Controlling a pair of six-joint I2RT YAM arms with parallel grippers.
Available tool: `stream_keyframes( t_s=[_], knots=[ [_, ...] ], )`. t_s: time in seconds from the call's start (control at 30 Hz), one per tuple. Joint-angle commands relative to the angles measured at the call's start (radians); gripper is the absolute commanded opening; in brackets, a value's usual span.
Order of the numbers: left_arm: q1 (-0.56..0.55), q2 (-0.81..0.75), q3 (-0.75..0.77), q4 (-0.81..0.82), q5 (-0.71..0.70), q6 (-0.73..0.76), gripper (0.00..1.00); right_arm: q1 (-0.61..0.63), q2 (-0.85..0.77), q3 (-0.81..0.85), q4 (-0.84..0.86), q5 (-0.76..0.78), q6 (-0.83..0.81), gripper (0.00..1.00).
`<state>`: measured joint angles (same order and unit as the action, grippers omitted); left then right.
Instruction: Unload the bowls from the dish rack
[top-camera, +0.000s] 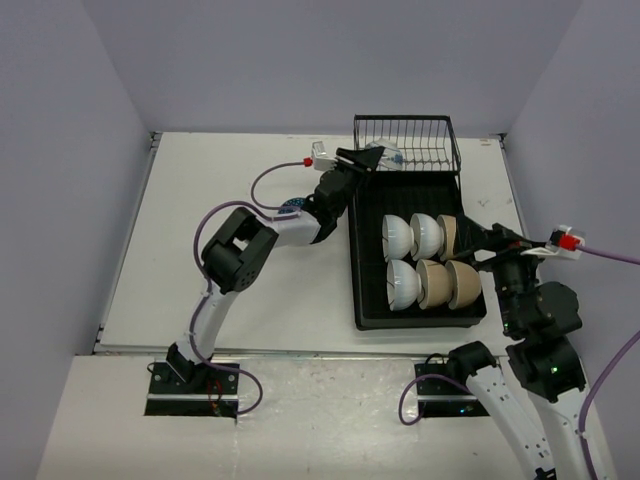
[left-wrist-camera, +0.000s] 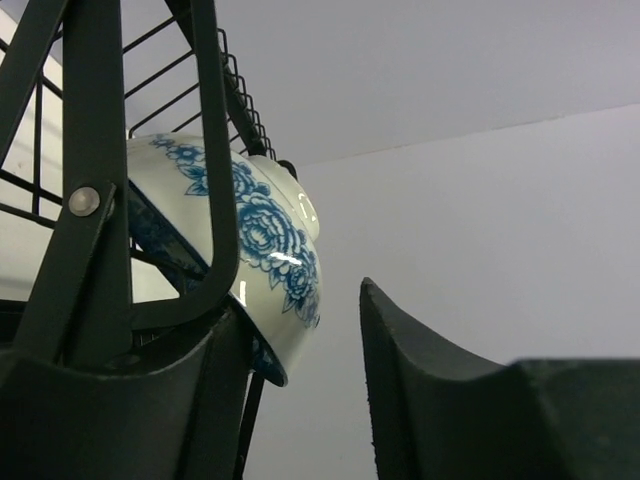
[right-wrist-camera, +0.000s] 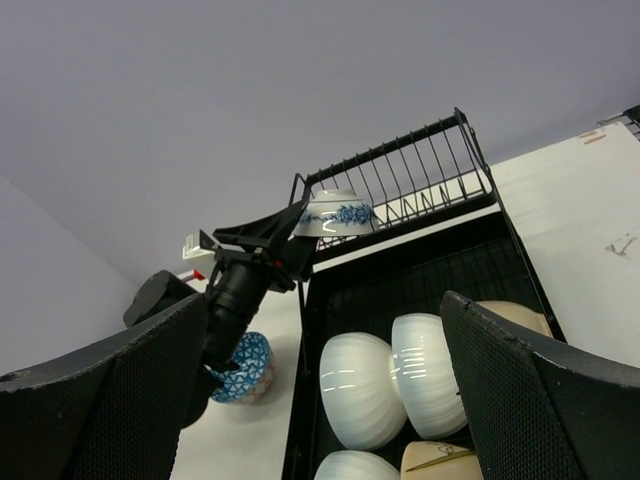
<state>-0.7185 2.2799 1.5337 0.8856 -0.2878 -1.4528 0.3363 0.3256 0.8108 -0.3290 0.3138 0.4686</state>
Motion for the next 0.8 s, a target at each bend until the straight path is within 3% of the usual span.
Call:
stream_keyframes(
  t_s=[0.0, 0.47, 0.77],
  knots=[
    [0.019, 0.041, 0.037, 0.009, 0.003, -0.018, 0.44, 0.000, -0.007, -0.009, 0.045, -0.030, -0.019, 0.99],
    [0.024, 0.067, 0.049, 0.036, 0.016, -0.026, 0.03, 0.000, -0.013, -0.015, 0.056, -0.047, -0.024, 0.99],
    [0.042, 0.092, 0.103, 0.091, 0.055, 0.018, 0.00, 0.000, -0.011, -0.018, 0.061, -0.055, -0.030, 0.99]
  ],
)
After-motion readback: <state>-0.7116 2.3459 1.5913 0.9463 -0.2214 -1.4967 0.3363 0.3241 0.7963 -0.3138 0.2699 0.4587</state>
